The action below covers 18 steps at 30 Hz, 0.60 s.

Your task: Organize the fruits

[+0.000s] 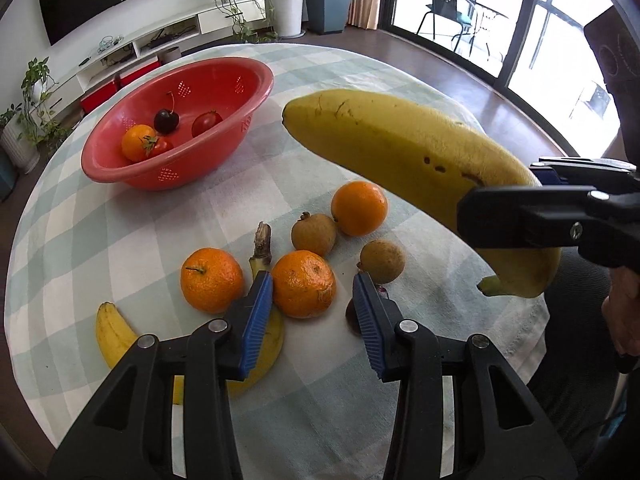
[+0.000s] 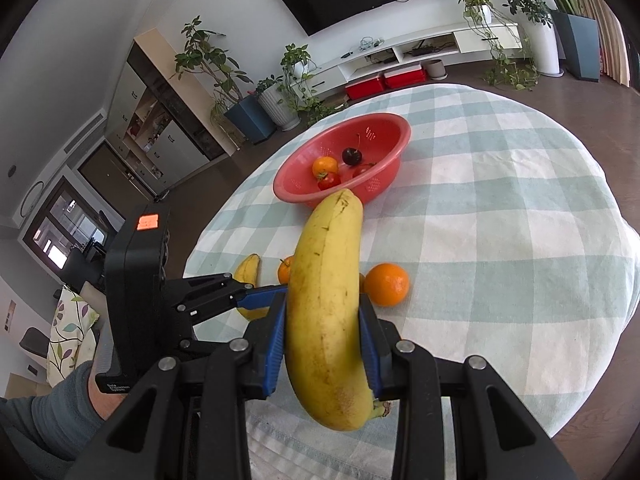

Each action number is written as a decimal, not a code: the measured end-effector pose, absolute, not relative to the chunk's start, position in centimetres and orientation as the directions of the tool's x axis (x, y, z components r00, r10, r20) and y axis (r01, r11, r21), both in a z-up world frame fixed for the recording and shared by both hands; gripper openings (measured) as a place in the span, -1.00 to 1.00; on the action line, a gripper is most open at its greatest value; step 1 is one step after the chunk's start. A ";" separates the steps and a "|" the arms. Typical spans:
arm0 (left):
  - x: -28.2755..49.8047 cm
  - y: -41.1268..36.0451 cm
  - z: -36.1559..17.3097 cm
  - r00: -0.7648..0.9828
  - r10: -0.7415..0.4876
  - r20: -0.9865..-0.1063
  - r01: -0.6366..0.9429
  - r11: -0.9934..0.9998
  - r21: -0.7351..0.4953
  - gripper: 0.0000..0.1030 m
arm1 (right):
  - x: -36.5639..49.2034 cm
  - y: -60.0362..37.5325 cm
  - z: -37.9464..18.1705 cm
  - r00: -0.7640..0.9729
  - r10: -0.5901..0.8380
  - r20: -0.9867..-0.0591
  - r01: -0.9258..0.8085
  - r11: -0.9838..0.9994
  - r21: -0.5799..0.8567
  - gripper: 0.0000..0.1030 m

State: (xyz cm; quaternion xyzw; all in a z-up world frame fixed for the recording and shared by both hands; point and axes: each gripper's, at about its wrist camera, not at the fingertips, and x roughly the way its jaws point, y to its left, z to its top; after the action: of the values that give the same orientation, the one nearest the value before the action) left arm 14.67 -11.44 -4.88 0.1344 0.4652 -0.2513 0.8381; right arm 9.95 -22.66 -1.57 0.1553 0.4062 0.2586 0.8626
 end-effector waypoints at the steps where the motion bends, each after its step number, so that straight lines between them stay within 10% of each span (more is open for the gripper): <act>1: 14.9 -11.6 -5.0 0.437 -0.285 -0.853 0.552 0.834 0.004 -0.24 | 10.0 -22.6 -1.7 0.536 0.572 -0.621 -0.318 0.818 0.478 -0.30; 18: 16.2 -13.1 -6.0 0.391 -0.191 -0.900 0.637 0.762 0.116 -0.27 | 10.0 -22.2 -2.6 0.528 0.550 -0.646 -0.308 0.834 0.458 -0.30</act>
State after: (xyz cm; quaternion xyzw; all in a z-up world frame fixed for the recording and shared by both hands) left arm 16.24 -13.07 -5.97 0.2290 0.4876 -0.2582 0.8020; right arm 10.03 -22.20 -2.56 0.1453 0.4169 0.2490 0.8620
